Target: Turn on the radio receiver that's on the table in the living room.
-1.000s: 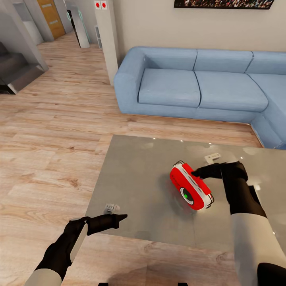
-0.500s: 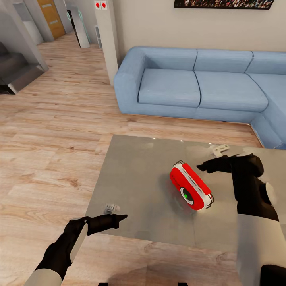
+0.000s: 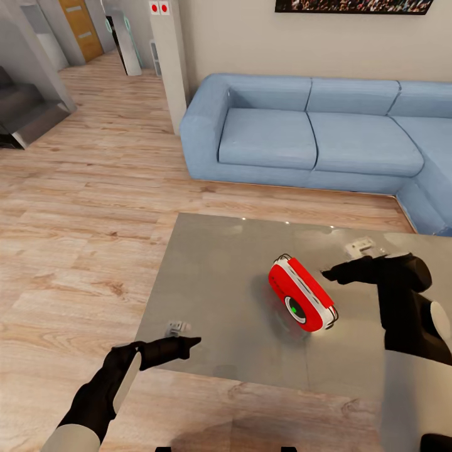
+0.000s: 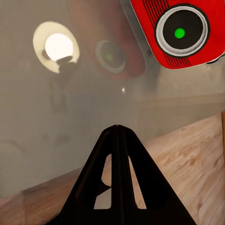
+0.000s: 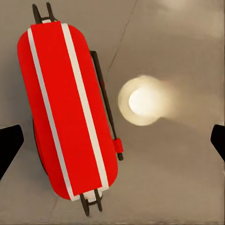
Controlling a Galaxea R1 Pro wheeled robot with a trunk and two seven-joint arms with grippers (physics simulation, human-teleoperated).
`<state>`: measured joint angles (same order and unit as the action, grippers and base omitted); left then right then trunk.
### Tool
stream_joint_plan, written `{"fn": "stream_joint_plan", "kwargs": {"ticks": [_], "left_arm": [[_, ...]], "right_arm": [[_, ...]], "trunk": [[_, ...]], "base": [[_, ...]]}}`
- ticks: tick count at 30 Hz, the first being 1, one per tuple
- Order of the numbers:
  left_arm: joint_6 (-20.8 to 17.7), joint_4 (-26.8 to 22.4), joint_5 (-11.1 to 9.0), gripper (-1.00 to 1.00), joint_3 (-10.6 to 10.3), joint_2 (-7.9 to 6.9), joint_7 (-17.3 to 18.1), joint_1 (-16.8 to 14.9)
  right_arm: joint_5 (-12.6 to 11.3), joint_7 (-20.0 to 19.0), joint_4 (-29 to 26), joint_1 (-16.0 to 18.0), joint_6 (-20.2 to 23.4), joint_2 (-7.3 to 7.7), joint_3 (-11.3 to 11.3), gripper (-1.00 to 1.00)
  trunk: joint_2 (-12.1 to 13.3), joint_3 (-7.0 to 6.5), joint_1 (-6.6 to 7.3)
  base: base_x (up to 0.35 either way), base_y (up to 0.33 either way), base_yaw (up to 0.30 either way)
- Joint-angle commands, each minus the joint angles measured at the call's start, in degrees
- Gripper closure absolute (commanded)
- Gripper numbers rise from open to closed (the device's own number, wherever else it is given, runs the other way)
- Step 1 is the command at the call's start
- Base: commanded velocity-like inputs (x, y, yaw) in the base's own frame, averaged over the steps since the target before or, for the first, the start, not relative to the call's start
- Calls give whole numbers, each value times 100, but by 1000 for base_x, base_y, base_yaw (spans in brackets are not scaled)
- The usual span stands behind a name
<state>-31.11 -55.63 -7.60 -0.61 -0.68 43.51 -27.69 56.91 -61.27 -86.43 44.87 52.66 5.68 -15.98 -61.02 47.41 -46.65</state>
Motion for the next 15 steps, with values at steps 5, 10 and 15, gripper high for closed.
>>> {"fn": "stream_joint_plan", "kwargs": {"ticks": [5, 10, 15], "left_arm": [[-41, -44, -4, 100, 0, 10, -7, 0], [-68, -52, 1, 100, 0, 65, -9, 0], [-85, -47, 7, 100, 0, 90, -14, 0]], "right_arm": [[1, -7, -27, -120, -1, 18, -111, -100], [0, -19, -41, -154, -18, 30, -137, -100], [-6, -229, -42, -310, -49, 132, -252, -100]], "trunk": [[0, 0, 0], [0, 0, 0], [0, 0, 0]], "base": [[0, 0, 0], [0, 0, 0], [0, 0, 0]]}}
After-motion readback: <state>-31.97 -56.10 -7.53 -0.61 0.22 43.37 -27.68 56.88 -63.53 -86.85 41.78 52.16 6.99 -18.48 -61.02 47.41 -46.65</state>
